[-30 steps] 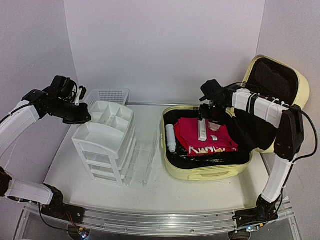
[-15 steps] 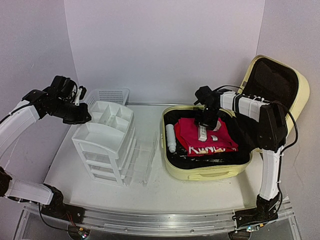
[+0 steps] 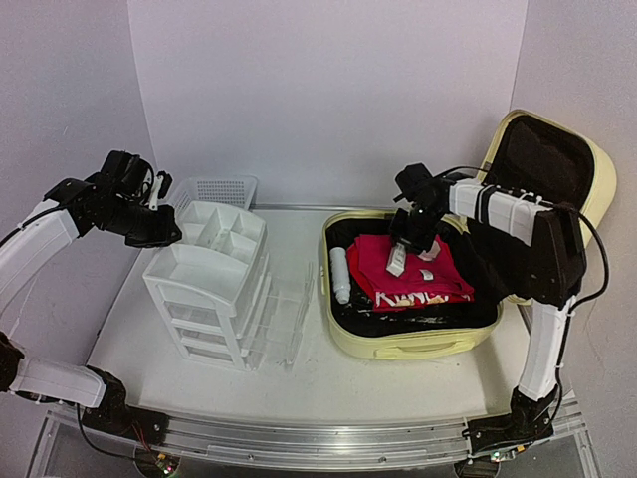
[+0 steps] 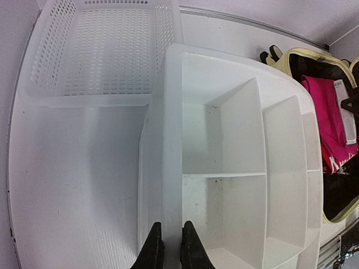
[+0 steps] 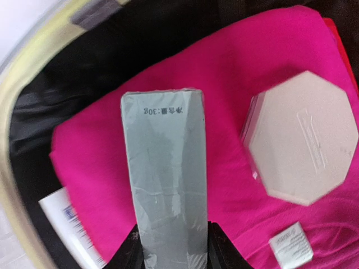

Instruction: Open, take out, and arrange the luggage

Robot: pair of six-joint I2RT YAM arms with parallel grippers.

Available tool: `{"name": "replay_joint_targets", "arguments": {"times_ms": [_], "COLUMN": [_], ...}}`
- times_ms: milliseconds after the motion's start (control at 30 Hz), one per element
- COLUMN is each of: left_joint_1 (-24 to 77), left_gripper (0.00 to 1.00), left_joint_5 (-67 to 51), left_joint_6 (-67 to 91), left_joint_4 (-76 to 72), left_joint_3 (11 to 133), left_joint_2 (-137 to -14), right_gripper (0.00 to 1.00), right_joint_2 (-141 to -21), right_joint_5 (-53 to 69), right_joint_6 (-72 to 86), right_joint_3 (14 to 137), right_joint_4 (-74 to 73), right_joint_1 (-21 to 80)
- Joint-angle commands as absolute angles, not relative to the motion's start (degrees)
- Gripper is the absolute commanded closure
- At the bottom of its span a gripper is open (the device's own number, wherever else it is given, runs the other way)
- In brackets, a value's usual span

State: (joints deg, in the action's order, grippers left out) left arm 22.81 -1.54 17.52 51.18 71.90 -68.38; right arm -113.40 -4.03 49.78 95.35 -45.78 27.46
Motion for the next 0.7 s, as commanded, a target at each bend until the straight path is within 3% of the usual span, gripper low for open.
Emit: {"name": "replay_joint_targets", "arguments": {"times_ms": [0,167,300,667], "left_joint_1": [22.9,22.9,23.0,22.9], "left_gripper": [1.00,1.00,1.00,1.00], "left_joint_5": [-1.3,-1.4,-1.6,-1.9], "left_joint_6": [15.7,15.9,15.9,15.7], "left_joint_4": [56.0,55.9,55.7,55.2], "left_joint_3": [70.2,70.0,69.8,69.0], "left_joint_2": [-69.7,-70.0,-69.5,-68.1], "right_gripper": [0.67,0.67,0.67,0.66], "right_joint_2": [-102.9,-99.1,-103.8,-114.4], "right_joint_5": [4.2,3.6,1.2,-6.0], "right_joint_6": [58.2,68.9,73.3,77.5], "right_joint_3": [90.8,85.1,90.1,97.8], "right_joint_4": [-35.9,-24.2,-20.5,-20.9], "right_joint_1": [30.8,41.5,53.5,61.8]}}
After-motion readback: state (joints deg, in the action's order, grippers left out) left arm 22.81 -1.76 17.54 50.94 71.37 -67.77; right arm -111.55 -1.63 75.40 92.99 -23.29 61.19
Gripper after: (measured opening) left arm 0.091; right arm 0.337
